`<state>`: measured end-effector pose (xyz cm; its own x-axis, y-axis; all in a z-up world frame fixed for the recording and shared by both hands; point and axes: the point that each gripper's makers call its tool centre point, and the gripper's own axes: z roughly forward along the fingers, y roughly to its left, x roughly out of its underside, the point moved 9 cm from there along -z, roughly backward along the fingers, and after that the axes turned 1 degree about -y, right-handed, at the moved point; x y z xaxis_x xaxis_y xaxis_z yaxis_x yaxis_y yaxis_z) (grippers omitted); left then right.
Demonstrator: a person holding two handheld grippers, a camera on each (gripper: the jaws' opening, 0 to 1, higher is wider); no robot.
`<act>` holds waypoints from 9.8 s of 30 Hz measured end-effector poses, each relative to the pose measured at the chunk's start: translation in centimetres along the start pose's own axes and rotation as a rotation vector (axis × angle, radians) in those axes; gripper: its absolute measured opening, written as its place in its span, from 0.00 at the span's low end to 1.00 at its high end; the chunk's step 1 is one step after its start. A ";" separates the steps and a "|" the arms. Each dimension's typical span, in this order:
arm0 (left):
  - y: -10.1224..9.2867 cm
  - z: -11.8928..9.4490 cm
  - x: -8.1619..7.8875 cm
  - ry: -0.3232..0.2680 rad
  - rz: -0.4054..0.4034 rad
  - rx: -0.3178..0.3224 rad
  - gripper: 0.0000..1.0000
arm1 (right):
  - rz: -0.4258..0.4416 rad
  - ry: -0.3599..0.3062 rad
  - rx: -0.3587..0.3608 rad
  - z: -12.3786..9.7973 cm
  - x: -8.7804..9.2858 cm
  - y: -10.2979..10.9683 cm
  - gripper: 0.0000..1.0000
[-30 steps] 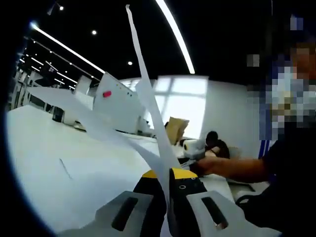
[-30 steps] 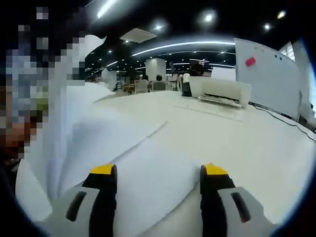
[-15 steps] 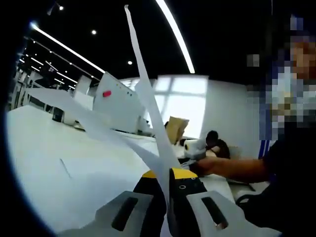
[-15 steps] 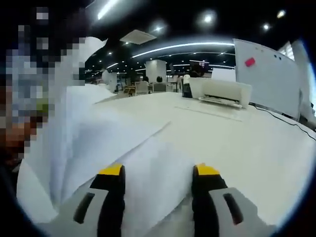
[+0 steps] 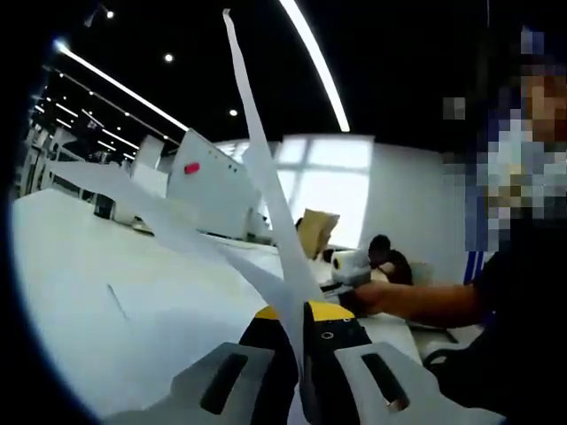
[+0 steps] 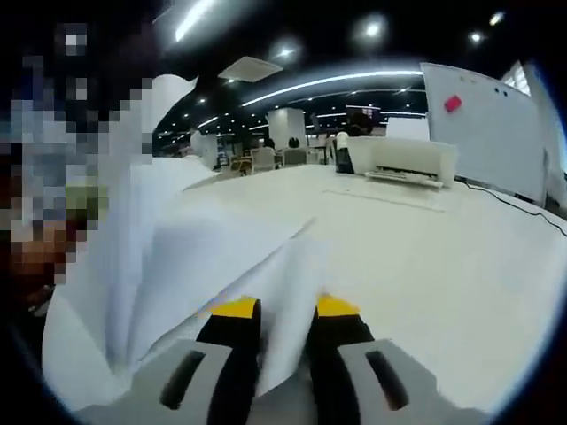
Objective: Organize the stack of printing papers by aligning and flattening the scattered papers on the table
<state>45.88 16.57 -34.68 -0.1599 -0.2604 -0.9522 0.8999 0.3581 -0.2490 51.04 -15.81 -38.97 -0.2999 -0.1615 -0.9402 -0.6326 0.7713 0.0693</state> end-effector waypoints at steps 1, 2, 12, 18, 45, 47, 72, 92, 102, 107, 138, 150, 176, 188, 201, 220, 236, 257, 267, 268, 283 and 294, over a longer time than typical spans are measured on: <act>0.0 0.0 0.0 0.000 -0.001 0.001 0.06 | 0.006 0.000 -0.001 0.0 0.0 0.0 0.14; 0.0 0.0 0.0 0.000 -0.001 0.001 0.06 | 0.009 0.001 -0.003 0.0 0.0 -0.1 0.12; -0.1 0.0 0.0 0.001 -0.003 0.001 0.06 | -0.038 0.006 0.011 -0.3 0.0 -0.1 0.03; -0.1 0.0 0.0 -0.003 -0.005 0.002 0.06 | -0.076 -0.019 0.019 -0.7 -0.4 0.0 0.01; 0.0 0.0 -0.1 -0.010 -0.004 0.004 0.06 | -0.152 -0.220 0.105 -7.1 -8.0 -0.7 0.01; 0.0 0.0 -0.1 -0.010 -0.004 0.004 0.06 | -0.160 -0.242 0.113 -7.8 -8.8 -0.7 0.01; 0.1 0.0 -0.1 -0.010 0.000 0.004 0.06 | -0.285 -0.448 0.124 -15.3 -16.4 1.4 0.01; 0.1 0.0 0.0 -0.010 0.003 0.002 0.06 | -0.327 -0.511 0.028 -18.1 -19.8 4.9 0.02; 0.1 0.0 0.0 -0.007 0.007 -0.002 0.06 | -0.309 -0.536 -0.024 -18.9 -20.6 6.2 0.02; 0.1 0.0 0.0 -0.006 0.007 -0.002 0.06 | -0.298 -0.541 -0.059 -19.2 -20.8 7.0 0.02; -0.1 0.1 0.0 -0.009 0.017 0.015 0.06 | -0.104 -0.411 -0.328 -12.2 -19.6 7.7 0.02; -0.1 0.0 0.0 -0.012 0.010 0.020 0.06 | -0.069 -0.343 -0.360 -8.1 -19.0 6.9 0.02; 0.0 0.0 -0.3 -0.030 -0.068 0.046 0.07 | -0.051 -0.275 -0.345 -3.7 -16.6 5.8 0.01; -0.3 -0.1 -0.6 -0.055 -0.126 0.103 0.09 | -0.036 -0.256 -0.334 -2.0 -15.9 6.0 0.01; -0.7 0.0 -0.7 -0.066 -0.148 0.134 0.16 | -0.010 -0.265 -0.338 -1.4 -15.8 6.9 0.01; -1.1 0.1 -0.8 -0.070 -0.148 0.142 0.22 | 0.038 -0.241 -0.406 1.3 -15.3 10.0 0.01; -1.1 0.1 -0.7 -0.070 -0.143 0.142 0.23 | 0.198 -0.296 -0.481 1.5 -15.6 10.5 0.01; -1.0 0.1 -0.6 -0.059 -0.113 0.121 0.21 | 0.610 -0.462 -0.421 0.1 -10.7 10.6 0.01; -0.9 0.0 -0.6 -0.055 -0.106 0.115 0.20 | 0.689 -0.459 -0.396 0.3 -8.8 11.7 0.01; -0.9 0.0 -0.6 -0.055 -0.104 0.114 0.20 | 0.704 -0.461 -0.398 0.4 -8.8 11.8 0.01; -0.7 0.0 -0.4 -0.033 -0.013 0.093 0.06 | 0.730 -0.463 -0.396 1.1 -8.0 11.4 0.05; -1.3 -0.3 -0.9 -0.072 0.059 0.101 0.05 | 0.529 -0.550 -0.253 -1.6 -8.7 7.7 0.31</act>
<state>44.74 16.56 -33.58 -0.0794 -0.3064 -0.9486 0.9436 0.2837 -0.1707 47.64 -9.45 -29.75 -0.2522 0.5635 -0.7867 -0.6674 0.4874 0.5630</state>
